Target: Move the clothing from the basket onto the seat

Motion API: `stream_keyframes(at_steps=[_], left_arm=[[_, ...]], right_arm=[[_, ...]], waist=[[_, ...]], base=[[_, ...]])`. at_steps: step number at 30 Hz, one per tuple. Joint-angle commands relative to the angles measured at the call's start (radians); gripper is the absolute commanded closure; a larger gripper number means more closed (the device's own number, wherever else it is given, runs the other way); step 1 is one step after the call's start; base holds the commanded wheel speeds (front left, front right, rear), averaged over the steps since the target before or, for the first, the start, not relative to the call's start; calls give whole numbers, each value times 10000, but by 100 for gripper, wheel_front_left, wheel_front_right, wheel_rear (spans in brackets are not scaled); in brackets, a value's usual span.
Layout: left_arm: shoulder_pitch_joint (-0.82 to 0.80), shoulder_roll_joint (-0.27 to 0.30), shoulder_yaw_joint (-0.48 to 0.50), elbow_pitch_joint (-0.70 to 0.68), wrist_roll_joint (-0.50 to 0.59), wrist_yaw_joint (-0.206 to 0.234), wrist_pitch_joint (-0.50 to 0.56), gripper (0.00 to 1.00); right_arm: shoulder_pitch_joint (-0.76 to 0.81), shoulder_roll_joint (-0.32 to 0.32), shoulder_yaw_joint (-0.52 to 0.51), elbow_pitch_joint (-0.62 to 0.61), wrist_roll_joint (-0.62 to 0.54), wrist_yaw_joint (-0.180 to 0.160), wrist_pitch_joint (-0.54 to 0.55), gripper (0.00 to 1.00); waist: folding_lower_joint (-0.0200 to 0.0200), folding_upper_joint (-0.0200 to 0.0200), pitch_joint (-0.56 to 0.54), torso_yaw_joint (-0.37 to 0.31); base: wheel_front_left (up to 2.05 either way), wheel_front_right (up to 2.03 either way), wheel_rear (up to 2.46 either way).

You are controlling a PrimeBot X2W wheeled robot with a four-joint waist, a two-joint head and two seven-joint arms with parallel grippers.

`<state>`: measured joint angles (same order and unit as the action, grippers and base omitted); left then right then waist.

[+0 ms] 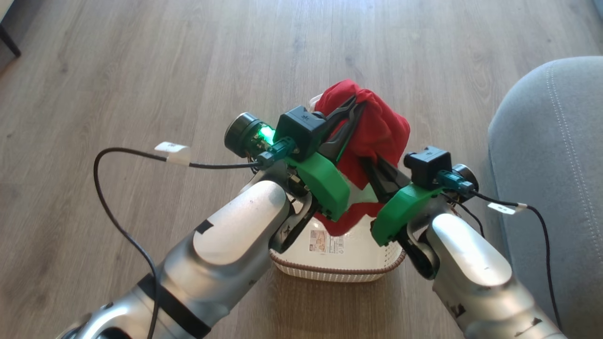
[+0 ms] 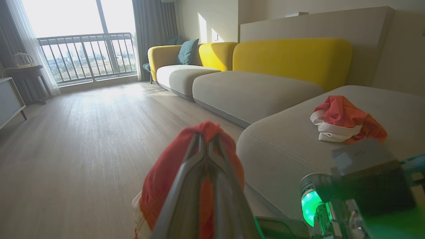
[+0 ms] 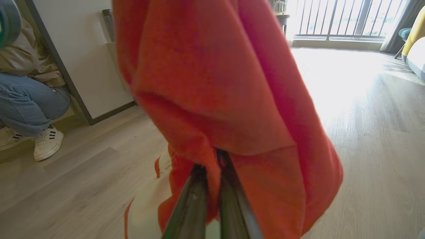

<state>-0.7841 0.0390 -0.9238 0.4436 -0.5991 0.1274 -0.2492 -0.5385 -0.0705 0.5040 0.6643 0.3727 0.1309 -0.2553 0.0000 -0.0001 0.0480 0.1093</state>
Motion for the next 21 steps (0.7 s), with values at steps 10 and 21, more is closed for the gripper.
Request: stream_keyframes(at_steps=[10, 21], left_arm=[[-194, 112, 613, -94, 77, 101, -126, 0], [257, 112, 1000, 328, 413, -164, -126, 0]], right_arm=[[580, 173, -1010, -1110, -492, -2, -64, 100], [980, -120, -1748, -1883, -645, -2, -64, 100]], waist=[[0, 1, 145, -363], [0, 1, 168, -716]], base=[[0, 0, 0], [0, 0, 0]])
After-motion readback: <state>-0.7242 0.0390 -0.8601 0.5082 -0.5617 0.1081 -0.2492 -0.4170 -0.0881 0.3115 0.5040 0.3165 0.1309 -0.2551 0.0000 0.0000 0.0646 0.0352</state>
